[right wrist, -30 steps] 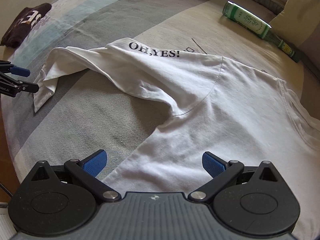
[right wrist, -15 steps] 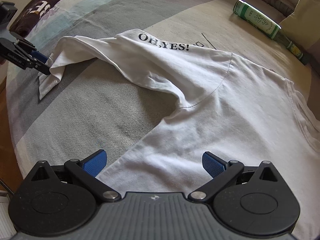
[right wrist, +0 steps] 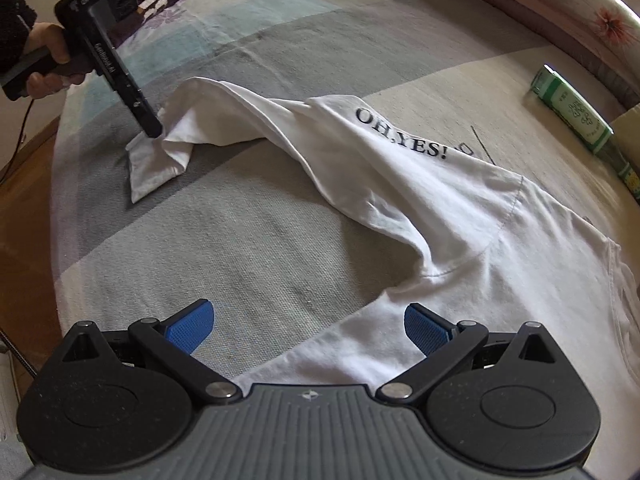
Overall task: Fold clothes
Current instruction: 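Close the left gripper on the sleeve cuff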
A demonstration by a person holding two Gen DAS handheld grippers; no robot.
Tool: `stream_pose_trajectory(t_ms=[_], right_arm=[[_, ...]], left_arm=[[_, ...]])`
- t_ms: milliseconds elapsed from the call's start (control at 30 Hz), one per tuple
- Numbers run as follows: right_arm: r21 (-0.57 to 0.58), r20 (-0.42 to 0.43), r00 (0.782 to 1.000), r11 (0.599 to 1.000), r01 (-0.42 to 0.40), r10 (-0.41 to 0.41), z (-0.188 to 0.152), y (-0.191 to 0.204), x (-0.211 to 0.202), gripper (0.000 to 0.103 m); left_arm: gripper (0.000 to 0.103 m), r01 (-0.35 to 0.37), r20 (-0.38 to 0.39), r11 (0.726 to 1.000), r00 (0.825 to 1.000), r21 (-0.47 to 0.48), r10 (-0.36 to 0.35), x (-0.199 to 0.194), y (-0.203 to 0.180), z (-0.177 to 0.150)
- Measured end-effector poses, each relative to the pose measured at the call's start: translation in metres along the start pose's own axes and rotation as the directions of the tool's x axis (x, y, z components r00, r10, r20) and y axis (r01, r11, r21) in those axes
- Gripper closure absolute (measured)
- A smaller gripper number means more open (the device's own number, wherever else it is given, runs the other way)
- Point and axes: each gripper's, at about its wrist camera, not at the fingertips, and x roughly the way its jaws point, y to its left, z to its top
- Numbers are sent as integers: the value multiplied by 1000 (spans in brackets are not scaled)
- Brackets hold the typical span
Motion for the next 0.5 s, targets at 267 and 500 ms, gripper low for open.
stream_pose_trajectory(t_ms=[267,500], right_arm=[[-71,5,973,970,-232,232,20,22,-6,0],[-205,4,955,935,-291,298,35,57,-10,0]], left_arm=[[67,127,-38,988,991,-86,-131,11,11,-12],[71,167,-1,983,986,-78,-167,11,17,-7]])
